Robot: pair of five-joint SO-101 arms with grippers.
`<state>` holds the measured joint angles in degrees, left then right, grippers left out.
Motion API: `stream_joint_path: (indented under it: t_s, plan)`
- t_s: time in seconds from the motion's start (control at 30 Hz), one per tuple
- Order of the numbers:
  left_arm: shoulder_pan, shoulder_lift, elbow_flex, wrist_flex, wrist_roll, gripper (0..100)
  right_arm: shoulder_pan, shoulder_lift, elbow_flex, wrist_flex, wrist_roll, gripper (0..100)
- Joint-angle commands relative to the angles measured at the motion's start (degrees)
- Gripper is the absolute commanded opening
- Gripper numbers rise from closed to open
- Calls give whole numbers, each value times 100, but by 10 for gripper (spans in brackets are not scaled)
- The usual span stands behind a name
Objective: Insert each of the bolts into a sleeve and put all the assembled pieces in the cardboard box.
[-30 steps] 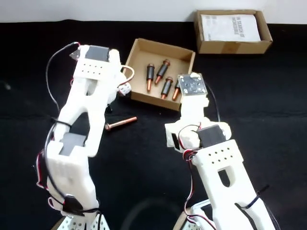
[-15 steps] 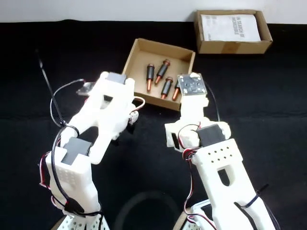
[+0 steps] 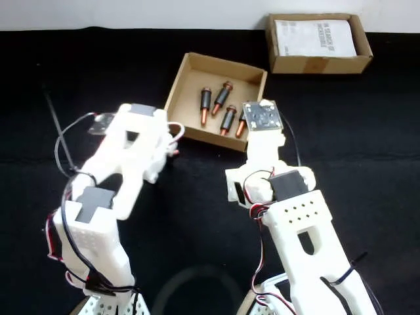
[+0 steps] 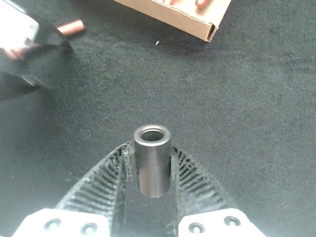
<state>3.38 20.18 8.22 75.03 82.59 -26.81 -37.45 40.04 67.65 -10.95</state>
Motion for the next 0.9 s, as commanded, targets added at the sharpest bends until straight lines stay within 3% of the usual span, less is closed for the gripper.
stream_joint_path:
  t_s: [0.0, 0.37, 0.67, 0.87]
  plan:
    - [-365, -295, -4, 18, 18, 234, 31, 31, -31, -13, 44, 6]
    - [-629, -295, -31, -70, 26, 233, 31, 31, -31, -13, 53, 6]
    - [-998, 66, -57, -1433, 9, 232, 31, 31, 92, -13, 220, 6]
    - [-954, -101, -57, -1073, 9, 232, 57, 31, 92, 75, 246, 6]
